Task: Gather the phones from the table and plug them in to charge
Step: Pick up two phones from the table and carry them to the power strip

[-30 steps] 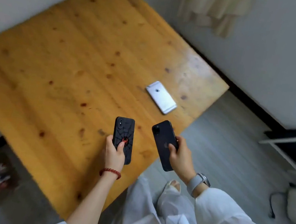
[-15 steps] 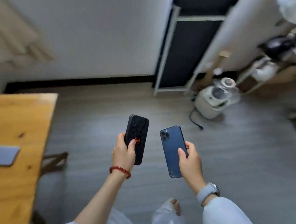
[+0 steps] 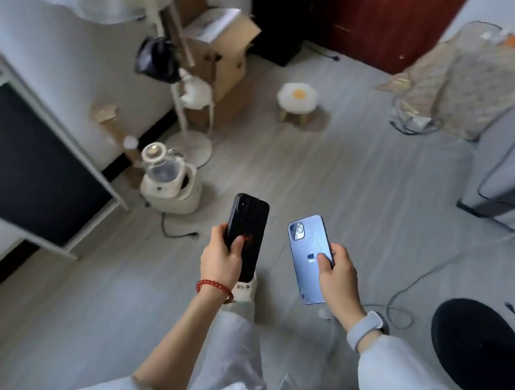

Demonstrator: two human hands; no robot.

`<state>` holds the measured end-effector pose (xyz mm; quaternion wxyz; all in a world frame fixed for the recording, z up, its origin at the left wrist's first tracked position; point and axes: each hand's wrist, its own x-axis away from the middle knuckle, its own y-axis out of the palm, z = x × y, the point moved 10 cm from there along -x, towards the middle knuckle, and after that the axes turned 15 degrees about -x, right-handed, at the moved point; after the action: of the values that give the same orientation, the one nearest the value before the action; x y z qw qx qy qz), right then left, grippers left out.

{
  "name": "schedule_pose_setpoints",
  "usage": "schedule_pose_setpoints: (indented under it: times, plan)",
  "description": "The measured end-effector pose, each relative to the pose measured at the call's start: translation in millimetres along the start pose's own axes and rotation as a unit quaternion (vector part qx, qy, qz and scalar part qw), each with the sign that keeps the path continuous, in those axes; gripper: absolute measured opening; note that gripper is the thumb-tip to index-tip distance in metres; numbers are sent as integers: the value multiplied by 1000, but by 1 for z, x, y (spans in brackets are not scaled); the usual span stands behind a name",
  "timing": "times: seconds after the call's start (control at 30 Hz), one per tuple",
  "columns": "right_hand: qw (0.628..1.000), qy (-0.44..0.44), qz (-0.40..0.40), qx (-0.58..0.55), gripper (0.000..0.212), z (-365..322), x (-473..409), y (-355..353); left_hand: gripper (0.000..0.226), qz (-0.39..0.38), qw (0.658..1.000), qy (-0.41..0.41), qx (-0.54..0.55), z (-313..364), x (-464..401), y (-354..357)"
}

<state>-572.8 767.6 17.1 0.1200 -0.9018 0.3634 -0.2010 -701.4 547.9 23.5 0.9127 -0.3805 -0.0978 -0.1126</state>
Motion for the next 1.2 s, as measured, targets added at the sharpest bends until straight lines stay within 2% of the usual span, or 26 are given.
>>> schedule_pose_setpoints:
  times: [0.13,0.47,0.8,1.2]
  plan:
    - [998,24,57,-30,19,-8,-88,-30,21,-50,997,60,-27,76,-84,55]
    - [984,40,156,-79,19,-101,-332,-87,27,-85,984,147,-57,287,-314,145]
    - [958,77,261,-94,19,-88,-505,-214,26,-185,956,210,-85,478,-419,318]
    - [947,90,288,-113,23,-91,-782,-427,25,-264,937,212,-88,746,-512,550]
